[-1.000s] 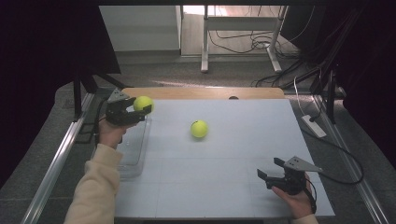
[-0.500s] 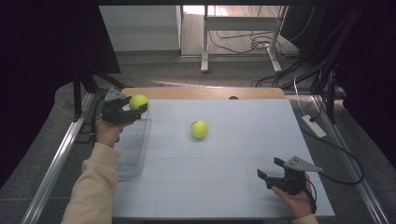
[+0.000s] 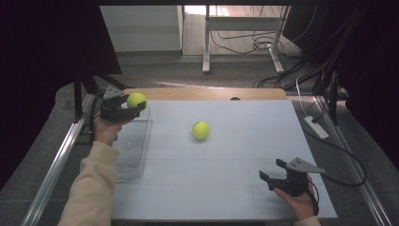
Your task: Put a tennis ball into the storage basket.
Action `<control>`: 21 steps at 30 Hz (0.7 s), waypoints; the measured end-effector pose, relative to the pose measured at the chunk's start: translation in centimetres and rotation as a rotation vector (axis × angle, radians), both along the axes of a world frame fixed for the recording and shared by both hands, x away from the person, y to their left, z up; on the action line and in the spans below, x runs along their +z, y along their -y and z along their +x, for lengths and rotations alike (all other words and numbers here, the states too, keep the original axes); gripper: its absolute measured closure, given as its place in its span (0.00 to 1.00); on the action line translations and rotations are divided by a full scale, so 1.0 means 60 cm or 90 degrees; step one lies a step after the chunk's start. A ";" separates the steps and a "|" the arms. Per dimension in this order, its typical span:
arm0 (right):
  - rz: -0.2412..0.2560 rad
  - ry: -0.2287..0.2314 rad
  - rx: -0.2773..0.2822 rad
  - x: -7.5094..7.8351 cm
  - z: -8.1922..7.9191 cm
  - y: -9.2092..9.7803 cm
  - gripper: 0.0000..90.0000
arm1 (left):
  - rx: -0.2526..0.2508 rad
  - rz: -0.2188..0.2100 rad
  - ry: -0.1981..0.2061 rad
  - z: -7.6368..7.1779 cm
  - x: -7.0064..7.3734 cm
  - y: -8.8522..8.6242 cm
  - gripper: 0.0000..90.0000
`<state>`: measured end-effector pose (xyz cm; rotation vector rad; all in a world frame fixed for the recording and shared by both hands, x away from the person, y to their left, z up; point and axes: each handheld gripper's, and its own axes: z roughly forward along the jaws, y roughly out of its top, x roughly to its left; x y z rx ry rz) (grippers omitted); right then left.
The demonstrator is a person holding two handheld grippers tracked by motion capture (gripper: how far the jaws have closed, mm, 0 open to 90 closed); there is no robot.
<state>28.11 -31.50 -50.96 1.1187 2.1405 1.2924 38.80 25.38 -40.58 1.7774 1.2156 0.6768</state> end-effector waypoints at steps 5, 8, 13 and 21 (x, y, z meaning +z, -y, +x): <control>-0.002 -0.001 0.000 0.000 0.000 0.000 0.15 | 0.013 0.004 -0.003 0.006 0.000 -0.008 0.31; -0.002 -0.001 -0.001 0.000 0.000 0.000 0.15 | 0.018 0.005 -0.006 0.009 -0.001 -0.012 0.31; -0.003 -0.001 0.000 0.000 0.000 -0.002 0.15 | 0.033 0.012 -0.016 0.017 -0.006 -0.021 0.31; -0.001 -0.001 -0.001 -0.001 0.001 -0.001 0.15 | 0.051 0.019 -0.024 0.029 -0.009 -0.032 0.31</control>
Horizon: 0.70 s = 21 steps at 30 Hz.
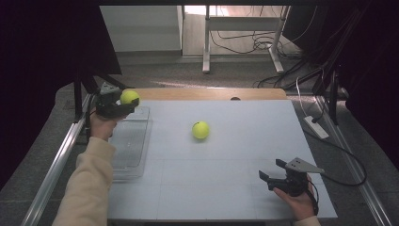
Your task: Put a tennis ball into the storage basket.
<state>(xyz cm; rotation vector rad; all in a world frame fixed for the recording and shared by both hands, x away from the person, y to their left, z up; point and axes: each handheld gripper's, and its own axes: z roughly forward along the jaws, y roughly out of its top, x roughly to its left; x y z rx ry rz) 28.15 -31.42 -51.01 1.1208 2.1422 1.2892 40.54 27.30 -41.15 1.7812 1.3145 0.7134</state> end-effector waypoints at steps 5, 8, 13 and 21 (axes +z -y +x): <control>-0.002 0.000 0.000 0.000 0.000 0.000 0.15 | 0.008 0.006 -0.005 0.005 -0.003 -0.003 0.31; 0.000 0.000 0.000 0.000 0.000 0.000 0.15 | 0.012 0.010 -0.011 0.010 -0.005 -0.005 0.31; -0.002 0.000 0.001 0.000 0.000 -0.001 0.15 | 0.017 0.016 -0.023 0.017 -0.010 -0.009 0.31; -0.003 0.000 0.000 -0.001 0.000 0.000 0.15 | 0.022 0.018 -0.036 0.024 -0.018 -0.013 0.31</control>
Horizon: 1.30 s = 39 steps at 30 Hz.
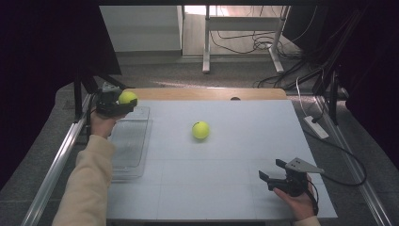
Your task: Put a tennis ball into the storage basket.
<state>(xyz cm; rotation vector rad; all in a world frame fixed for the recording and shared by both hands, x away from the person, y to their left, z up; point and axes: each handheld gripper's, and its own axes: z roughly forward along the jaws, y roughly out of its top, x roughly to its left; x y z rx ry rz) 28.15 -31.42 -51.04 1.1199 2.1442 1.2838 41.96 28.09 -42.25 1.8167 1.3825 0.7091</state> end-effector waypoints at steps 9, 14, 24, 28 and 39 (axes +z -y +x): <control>0.002 -0.001 0.001 0.000 0.000 -0.001 0.15 | 0.010 0.007 -0.018 0.003 -0.011 -0.011 0.31; 0.003 -0.001 0.001 -0.001 0.001 -0.001 0.15 | 0.019 0.010 -0.031 0.005 -0.019 -0.020 0.31; 0.002 -0.002 0.001 -0.001 0.001 -0.001 0.15 | 0.031 0.018 -0.060 0.008 -0.035 -0.033 0.30; 0.001 -0.001 0.001 -0.001 0.001 -0.001 0.15 | 0.031 0.024 -0.071 0.009 -0.041 -0.034 0.30; 0.002 -0.002 0.001 -0.001 0.001 -0.001 0.15 | 0.028 0.034 -0.091 0.016 -0.048 -0.031 0.30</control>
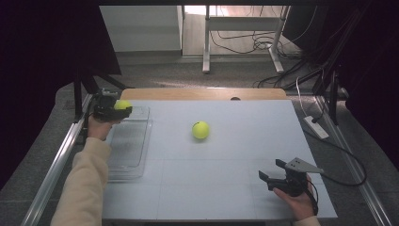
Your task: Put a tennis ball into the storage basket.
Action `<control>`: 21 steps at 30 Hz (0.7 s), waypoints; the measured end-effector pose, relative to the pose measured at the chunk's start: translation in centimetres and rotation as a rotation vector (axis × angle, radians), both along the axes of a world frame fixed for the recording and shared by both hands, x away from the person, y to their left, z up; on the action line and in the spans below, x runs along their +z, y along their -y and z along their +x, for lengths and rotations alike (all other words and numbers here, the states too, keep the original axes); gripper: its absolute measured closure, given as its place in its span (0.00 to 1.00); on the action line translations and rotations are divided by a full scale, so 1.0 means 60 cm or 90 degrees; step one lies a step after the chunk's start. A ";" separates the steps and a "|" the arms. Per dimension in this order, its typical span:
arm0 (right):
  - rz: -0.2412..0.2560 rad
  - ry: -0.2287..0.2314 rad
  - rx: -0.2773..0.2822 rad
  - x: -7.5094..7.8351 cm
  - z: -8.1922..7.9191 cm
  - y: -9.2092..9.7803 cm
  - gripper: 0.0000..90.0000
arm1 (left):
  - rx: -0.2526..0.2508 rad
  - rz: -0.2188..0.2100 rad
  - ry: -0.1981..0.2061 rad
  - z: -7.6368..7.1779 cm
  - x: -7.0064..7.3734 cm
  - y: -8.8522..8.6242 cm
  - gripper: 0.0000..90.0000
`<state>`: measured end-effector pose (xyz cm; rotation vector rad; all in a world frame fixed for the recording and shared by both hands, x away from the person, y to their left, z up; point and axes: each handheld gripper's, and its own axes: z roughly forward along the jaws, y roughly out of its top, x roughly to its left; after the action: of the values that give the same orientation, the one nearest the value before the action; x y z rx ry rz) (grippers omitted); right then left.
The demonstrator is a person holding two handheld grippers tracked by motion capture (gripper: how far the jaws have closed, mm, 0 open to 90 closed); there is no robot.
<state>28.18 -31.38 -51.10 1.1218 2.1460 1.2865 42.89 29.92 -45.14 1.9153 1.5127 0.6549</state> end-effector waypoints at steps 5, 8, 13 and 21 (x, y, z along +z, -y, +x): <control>0.000 0.000 0.000 0.000 0.000 0.000 0.15 | -0.002 0.004 -0.016 0.003 -0.005 -0.002 0.30; 0.000 -0.001 0.000 0.000 0.000 0.000 0.15 | -0.003 0.008 -0.029 0.004 -0.008 -0.004 0.30; 0.000 -0.001 0.001 -0.001 0.001 -0.001 0.15 | -0.003 0.015 -0.053 0.008 -0.015 -0.004 0.30; 0.000 -0.001 0.000 -0.001 0.000 0.000 0.15 | -0.005 0.029 -0.070 0.013 -0.024 -0.001 0.30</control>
<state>28.21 -31.38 -51.14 1.1232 2.1472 1.2855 43.65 29.97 -46.58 2.0196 1.5698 0.5937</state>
